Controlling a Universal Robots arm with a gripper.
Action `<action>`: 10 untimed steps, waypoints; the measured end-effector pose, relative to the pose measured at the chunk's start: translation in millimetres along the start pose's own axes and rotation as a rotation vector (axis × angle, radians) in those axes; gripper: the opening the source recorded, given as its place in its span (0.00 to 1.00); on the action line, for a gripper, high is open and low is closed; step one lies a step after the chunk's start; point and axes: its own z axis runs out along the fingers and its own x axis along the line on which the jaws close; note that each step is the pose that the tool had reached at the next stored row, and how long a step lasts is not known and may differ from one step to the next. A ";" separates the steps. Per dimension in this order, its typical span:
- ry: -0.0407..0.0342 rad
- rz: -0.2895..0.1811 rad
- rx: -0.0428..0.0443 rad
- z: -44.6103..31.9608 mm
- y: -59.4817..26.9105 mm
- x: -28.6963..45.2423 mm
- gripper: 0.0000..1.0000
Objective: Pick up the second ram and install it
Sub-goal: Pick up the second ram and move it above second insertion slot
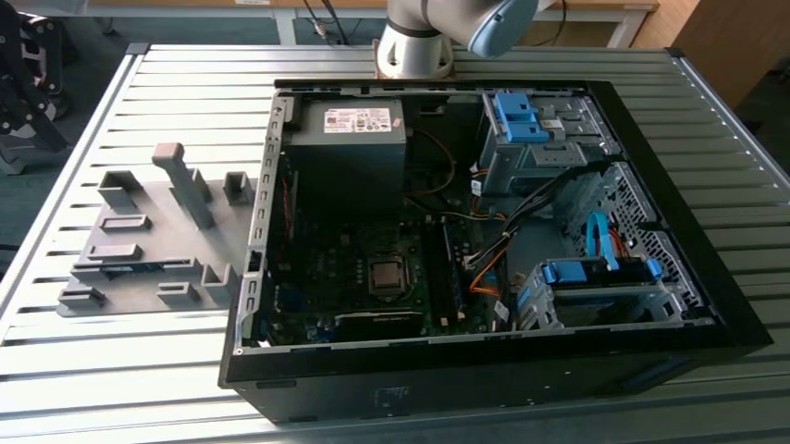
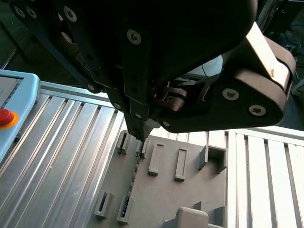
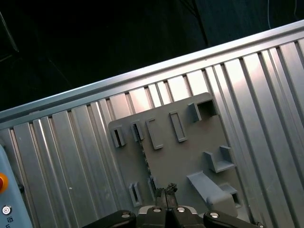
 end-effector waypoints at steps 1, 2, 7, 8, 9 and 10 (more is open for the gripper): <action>0.0000 0.000 0.0000 0.0 0.0 0.0 0.11; 0.0000 0.000 0.0000 0.0 0.0 0.0 0.11; 0.0000 -0.002 0.0001 0.0 0.0 0.0 0.11; 0.0001 -0.004 0.0000 0.0 0.0 0.0 0.11; 0.0001 -0.006 0.0000 0.1 0.1 0.0 0.11; 0.0002 -0.009 0.0000 0.1 0.1 0.1 0.11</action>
